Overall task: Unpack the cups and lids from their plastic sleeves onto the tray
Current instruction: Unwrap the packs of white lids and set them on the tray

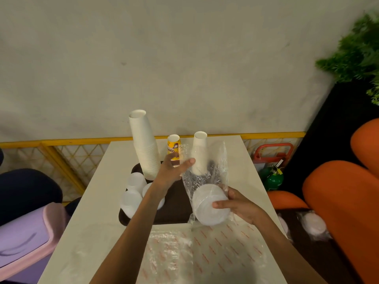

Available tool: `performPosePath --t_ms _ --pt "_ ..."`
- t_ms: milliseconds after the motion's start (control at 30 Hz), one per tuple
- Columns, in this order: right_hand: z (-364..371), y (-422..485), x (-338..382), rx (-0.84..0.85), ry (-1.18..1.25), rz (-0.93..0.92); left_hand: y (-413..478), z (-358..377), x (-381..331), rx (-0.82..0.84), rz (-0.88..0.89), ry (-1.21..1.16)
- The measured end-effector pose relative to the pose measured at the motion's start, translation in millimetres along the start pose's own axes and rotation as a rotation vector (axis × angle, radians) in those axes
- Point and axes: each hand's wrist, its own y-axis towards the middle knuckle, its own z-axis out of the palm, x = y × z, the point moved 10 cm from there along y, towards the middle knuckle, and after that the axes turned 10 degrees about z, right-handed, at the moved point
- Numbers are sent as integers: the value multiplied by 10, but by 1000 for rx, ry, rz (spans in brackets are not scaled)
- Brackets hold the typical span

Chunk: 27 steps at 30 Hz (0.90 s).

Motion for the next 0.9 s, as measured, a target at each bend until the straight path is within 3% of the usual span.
performPosePath --t_ms 67,267,433,500,667,767,900 --pt "17 -6 14 -4 -20 1 -5 75 -28 10 73 14" --pt "-1 -93 50 -7 35 -9 90 -286 -550 -172 308 -141" --pt "24 -135 243 -19 127 -71 -18 -772 -601 -540 315 -254" --pt "28 -141 340 -52 148 -116 -98 -575 -464 -502 251 -238" --pt "239 -103 654 13 228 -252 -340 205 -224 -212 186 -118" --pt "246 -71 756 -32 400 -294 -353 249 -248 -231 205 -160" --pt "158 -65 858 -238 553 -476 -397 293 -216 -329 166 -290"
